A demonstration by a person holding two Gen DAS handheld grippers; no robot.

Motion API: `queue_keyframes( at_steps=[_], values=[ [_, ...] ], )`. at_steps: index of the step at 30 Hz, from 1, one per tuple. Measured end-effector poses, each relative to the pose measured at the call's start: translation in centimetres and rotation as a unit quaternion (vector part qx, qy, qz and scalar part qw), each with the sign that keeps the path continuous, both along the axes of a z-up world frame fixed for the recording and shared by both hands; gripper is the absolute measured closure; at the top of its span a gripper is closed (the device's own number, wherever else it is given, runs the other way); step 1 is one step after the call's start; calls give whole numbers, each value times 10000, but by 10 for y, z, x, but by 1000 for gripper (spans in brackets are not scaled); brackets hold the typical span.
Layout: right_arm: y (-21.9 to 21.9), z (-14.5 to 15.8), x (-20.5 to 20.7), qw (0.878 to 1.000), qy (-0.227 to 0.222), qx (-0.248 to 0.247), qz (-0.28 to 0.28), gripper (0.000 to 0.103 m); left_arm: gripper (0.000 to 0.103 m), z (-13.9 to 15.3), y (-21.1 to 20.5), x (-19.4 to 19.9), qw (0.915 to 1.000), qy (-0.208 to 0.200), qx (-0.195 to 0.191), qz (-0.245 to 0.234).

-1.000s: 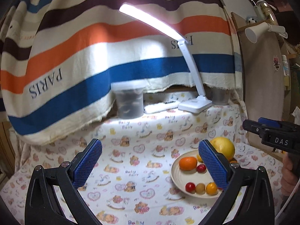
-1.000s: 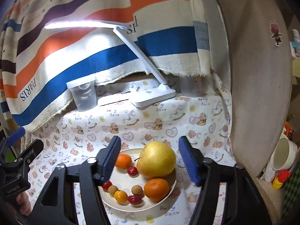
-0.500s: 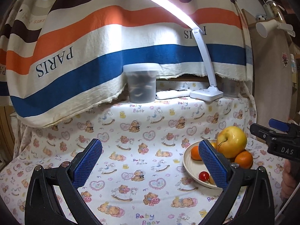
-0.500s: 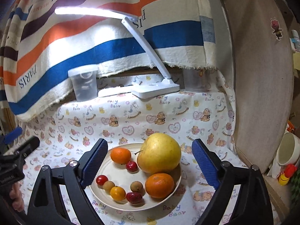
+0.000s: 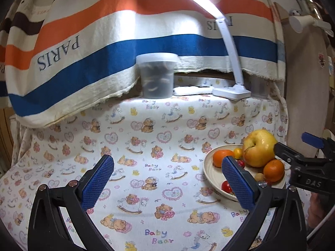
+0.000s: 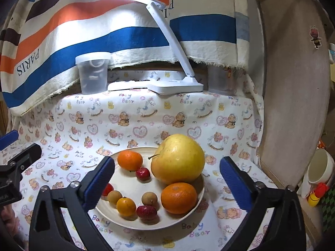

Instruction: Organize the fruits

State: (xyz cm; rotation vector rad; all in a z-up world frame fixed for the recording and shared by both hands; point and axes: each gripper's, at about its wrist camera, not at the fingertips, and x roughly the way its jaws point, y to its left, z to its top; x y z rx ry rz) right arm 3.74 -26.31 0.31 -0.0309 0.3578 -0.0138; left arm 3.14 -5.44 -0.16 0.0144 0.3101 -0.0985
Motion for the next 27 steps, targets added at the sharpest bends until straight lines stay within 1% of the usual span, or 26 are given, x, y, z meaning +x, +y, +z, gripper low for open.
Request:
queue_keyframes(
  at_steps=[1, 7, 13, 27],
  values=[
    [0, 0, 0, 10000, -7, 1, -6, 1, 1, 0, 1, 0, 10000, -13, -16, 40],
    [1, 0, 1, 10000, 49, -21, -16, 1, 1, 0, -2, -1, 10000, -36, 40, -83],
    [2, -1, 3, 9999, 89, -37, -34, 1, 1, 0, 0, -1, 10000, -60, -9, -64],
    [2, -1, 3, 9999, 106, -34, -15, 1, 1, 0, -1, -1, 10000, -24, 9, -51]
  ],
)
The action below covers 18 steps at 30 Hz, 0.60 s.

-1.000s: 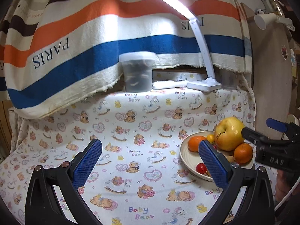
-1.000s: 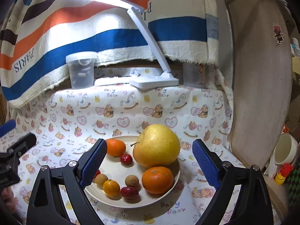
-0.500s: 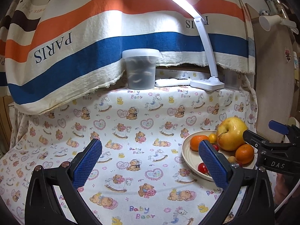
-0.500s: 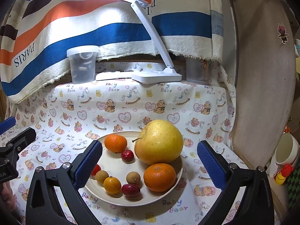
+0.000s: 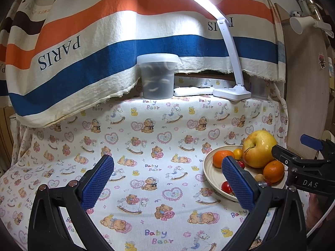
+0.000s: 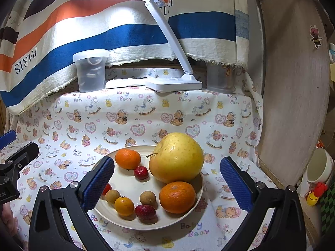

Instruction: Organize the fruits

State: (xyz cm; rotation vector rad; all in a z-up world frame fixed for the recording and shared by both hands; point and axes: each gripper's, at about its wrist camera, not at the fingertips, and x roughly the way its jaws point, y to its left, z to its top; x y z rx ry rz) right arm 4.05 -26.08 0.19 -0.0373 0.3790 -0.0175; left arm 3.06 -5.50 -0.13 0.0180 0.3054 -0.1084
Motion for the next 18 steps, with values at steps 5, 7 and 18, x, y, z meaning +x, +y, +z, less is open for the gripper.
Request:
queue_keyframes(
  at_steps=[5, 7, 18],
  values=[
    [2, 1, -3, 9999, -91, -104, -2, 1, 0, 0, 0, 0, 10000, -4, 10, 1],
    [3, 1, -4, 9998, -122, -139, 8, 1, 0, 0, 0, 0, 10000, 4, 14, -8],
    [1, 0, -2, 9999, -46, -86, -29, 1, 0, -1, -1, 0, 10000, 5, 47, -29]
  ],
)
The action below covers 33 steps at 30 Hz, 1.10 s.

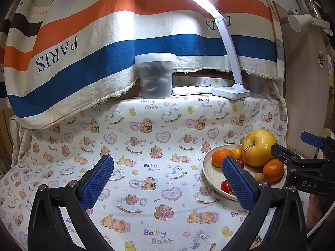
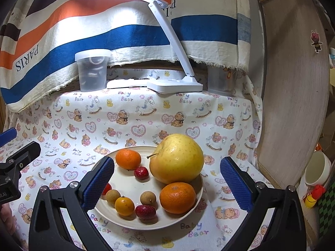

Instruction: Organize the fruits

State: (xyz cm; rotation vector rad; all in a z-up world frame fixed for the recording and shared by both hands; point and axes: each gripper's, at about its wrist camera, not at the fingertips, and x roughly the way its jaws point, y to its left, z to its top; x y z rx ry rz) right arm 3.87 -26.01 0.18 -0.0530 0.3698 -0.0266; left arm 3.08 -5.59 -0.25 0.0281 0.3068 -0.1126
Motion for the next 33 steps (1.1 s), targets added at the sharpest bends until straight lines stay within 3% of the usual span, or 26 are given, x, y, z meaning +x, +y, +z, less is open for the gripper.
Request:
queue_keyframes(
  at_steps=[33],
  values=[
    [2, -3, 1, 9999, 81, -18, 78, 1, 0, 0, -2, 0, 10000, 31, 10, -28]
  ],
)
